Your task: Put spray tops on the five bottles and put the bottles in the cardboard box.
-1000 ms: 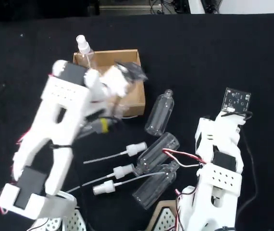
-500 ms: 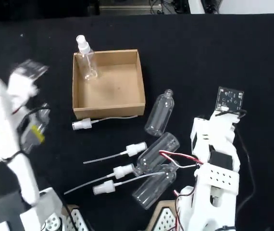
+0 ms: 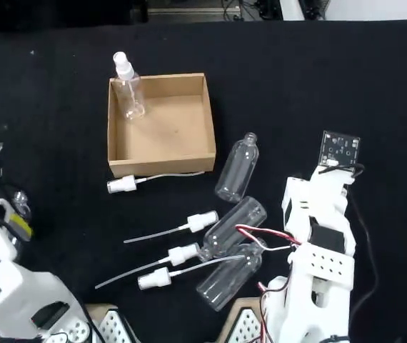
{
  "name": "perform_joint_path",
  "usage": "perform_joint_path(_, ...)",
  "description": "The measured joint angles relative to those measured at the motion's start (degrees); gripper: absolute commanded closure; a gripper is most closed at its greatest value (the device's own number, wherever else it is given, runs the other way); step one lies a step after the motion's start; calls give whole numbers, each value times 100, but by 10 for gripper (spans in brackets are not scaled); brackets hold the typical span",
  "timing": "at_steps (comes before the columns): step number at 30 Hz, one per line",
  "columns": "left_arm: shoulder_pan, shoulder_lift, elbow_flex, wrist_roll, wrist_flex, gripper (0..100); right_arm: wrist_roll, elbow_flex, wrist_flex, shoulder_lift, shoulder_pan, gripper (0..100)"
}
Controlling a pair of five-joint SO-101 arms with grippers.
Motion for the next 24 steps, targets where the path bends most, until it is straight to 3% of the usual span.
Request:
perform_joint_path(6, -141, 571, -607, -167, -53, 673, 0, 0, 0, 0, 0, 960)
perform_joint_path(24, 0, 914, -1459, -202, -290, 685, 0, 79, -167, 0, -9, 960)
